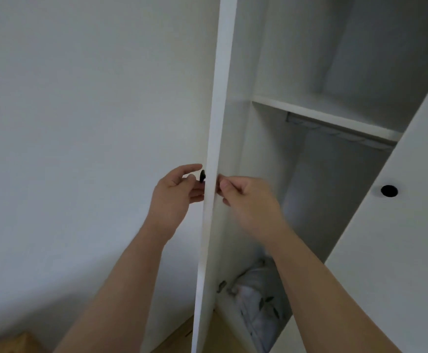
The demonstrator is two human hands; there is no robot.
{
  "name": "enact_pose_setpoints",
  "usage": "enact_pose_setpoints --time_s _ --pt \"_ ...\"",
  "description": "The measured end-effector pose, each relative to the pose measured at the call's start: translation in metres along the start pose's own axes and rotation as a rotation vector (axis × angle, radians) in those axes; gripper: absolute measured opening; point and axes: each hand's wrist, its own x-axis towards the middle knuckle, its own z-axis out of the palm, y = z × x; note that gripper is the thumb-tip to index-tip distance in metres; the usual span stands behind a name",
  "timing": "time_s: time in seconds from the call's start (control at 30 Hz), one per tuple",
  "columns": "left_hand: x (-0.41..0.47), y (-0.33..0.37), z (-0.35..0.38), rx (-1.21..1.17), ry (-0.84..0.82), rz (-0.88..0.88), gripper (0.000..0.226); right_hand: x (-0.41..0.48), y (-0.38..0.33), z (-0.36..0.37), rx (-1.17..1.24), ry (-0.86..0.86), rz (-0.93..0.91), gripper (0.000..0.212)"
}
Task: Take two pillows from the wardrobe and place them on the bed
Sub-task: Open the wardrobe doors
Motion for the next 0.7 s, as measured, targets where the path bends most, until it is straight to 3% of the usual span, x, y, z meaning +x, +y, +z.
enact_pose_setpoints --time_s 0.17,0.4,0.7 --pt "0.004 0.003 -0.04 -0.034 0.114 -0.027 0.025 0.022 -0.025 0.035 -0.043 -0.098 -0.063 0.05" --pt "0.018 -0.007 -0.078 0.022 0.2 0.034 0.017 0.061 -0.044 0.082 -0.08 -0.129 -0.107 0.048" --pt "0.043 -0.019 -0.113 0.1 0.232 0.029 0.043 0.094 -0.056 0.125 -0.093 -0.134 -0.143 0.051"
